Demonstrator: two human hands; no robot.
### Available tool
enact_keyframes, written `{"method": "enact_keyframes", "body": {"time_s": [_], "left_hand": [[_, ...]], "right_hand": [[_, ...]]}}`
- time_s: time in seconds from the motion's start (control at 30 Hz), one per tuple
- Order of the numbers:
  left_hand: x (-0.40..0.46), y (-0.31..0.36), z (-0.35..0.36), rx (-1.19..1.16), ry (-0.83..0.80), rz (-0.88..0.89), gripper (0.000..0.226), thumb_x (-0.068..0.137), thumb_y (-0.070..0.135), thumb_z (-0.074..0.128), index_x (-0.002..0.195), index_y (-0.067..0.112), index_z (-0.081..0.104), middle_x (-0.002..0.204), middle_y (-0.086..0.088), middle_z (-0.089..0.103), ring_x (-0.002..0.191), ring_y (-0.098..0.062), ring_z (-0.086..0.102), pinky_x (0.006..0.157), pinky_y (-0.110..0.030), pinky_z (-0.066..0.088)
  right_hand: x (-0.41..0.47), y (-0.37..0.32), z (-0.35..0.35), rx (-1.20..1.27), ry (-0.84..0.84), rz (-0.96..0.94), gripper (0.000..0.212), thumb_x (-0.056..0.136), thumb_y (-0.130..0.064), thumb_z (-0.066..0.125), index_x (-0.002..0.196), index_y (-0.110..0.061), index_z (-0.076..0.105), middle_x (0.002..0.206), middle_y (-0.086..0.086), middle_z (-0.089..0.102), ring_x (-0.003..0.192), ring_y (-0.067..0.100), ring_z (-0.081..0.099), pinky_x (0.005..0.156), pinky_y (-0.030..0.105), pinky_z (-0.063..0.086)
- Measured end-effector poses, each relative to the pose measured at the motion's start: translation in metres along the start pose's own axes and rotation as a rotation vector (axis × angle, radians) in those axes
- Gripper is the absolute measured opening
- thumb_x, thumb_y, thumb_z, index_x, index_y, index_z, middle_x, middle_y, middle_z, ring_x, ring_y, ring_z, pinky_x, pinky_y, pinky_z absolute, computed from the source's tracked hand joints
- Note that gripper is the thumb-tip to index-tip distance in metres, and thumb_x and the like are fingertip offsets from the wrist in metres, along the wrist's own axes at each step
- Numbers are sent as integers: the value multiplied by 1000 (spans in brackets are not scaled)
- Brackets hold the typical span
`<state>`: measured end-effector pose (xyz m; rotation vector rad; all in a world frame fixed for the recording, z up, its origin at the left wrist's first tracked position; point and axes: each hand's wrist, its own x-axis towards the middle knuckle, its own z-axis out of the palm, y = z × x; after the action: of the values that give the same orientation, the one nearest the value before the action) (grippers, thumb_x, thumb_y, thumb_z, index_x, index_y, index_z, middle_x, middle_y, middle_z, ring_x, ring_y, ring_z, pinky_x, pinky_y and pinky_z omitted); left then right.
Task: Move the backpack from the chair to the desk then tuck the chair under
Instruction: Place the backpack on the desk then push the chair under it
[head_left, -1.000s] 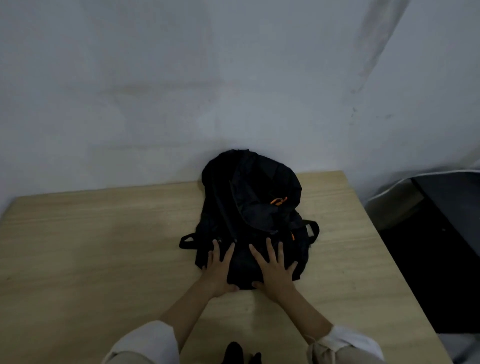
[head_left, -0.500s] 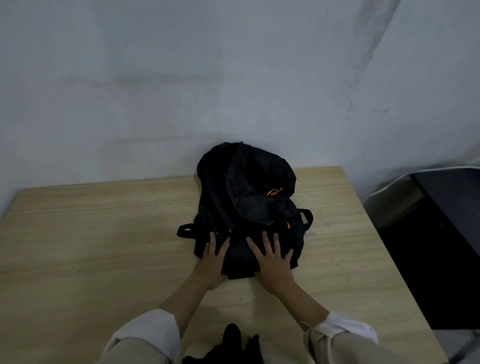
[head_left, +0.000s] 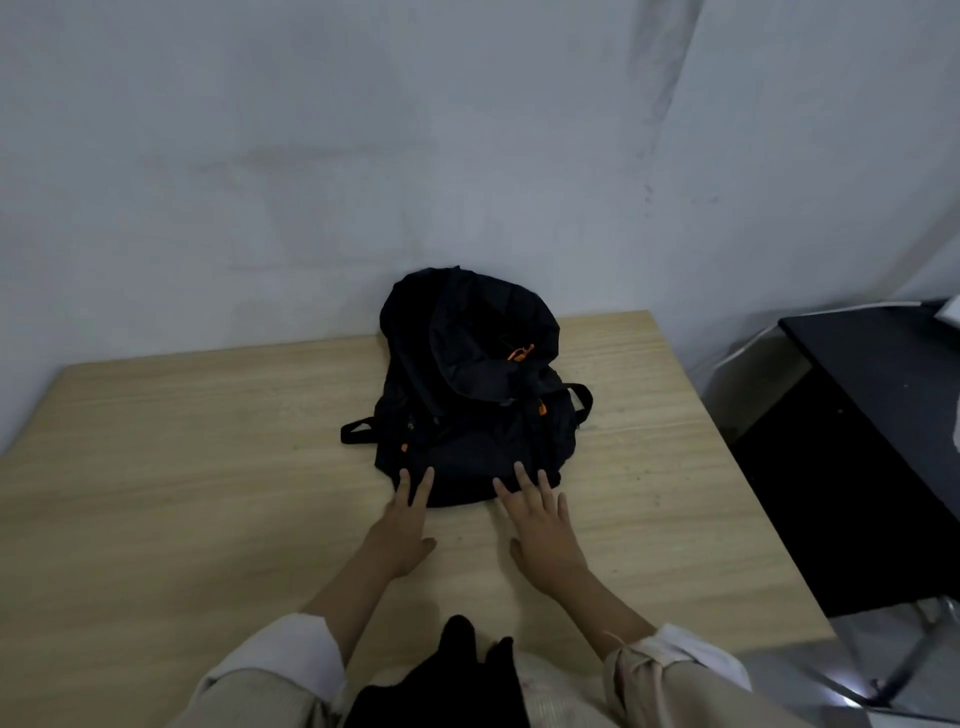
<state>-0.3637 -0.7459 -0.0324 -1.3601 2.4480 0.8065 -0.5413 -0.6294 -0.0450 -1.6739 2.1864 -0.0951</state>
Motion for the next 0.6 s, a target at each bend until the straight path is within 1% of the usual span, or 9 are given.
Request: {"method": "enact_keyframes", "body": {"time_s": [0.1, 0.2, 0.4, 0.5, 0.6], "left_hand": [[-14, 5, 15, -28, -11, -14, 92, 91, 21, 59, 149, 26, -13, 158, -14, -20, 141, -39, 26, 102, -42, 42], [-30, 15, 37, -66, -51, -49, 85, 93, 21, 55, 150, 22, -8, 159, -14, -17, 144, -37, 21, 109, -43, 36], [-62, 52, 80, -165, -81, -93, 79, 95, 23, 50, 150, 20, -7, 159, -14, -16, 147, -34, 10, 116, -43, 27], [-78, 71, 97, -182, -76, -128, 74, 96, 24, 49, 150, 18, 0, 159, -14, -15, 146, -33, 11, 116, -43, 27], [-96, 93, 116, -195, -78, -153, 70, 95, 23, 50, 150, 17, 7, 159, -15, -13, 146, -34, 13, 115, -43, 28]], "right_hand": [[-15, 6, 7, 15, -14, -2, 81, 94, -12, 47, 153, -32, -4, 163, 5, -17, 150, 34, -15, 122, 55, 6], [-39, 20, 16, 62, -92, 16, 80, 93, -12, 49, 154, -31, 0, 164, 6, -13, 150, 34, -14, 122, 55, 6], [-84, 71, 21, 39, -273, 51, 78, 94, -13, 47, 154, -28, -1, 164, 8, -13, 150, 35, -11, 120, 56, 9], [-103, 95, 17, 15, -315, 37, 74, 98, -18, 45, 154, -26, -3, 163, 10, -14, 150, 36, -10, 120, 57, 12], [-125, 117, 13, 21, -317, 34, 76, 98, -18, 46, 154, -26, -4, 163, 10, -15, 150, 36, -10, 119, 56, 14]]}}
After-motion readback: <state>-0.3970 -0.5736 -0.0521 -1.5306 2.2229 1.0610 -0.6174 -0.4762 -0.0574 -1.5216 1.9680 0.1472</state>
